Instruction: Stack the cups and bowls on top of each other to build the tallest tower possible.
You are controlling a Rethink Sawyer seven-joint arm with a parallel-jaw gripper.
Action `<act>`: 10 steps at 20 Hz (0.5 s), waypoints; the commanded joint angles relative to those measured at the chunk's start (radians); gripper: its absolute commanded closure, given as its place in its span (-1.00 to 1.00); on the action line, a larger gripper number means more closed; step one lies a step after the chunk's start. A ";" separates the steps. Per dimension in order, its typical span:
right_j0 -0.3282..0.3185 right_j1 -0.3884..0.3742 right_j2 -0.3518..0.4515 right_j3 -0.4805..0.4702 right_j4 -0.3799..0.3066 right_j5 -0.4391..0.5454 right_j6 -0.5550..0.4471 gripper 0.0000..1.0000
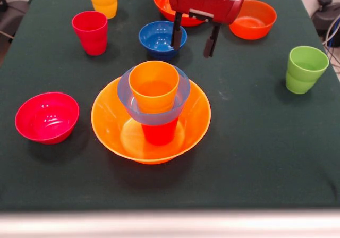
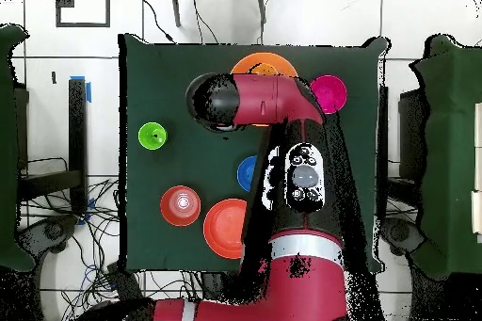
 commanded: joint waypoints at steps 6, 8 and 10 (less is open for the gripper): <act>0.029 0.052 0.015 0.077 -0.053 0.033 0.008 -1.00; 0.030 0.051 0.013 0.075 -0.051 0.039 0.007 -1.00; 0.030 0.045 0.013 0.083 -0.048 0.039 0.005 -1.00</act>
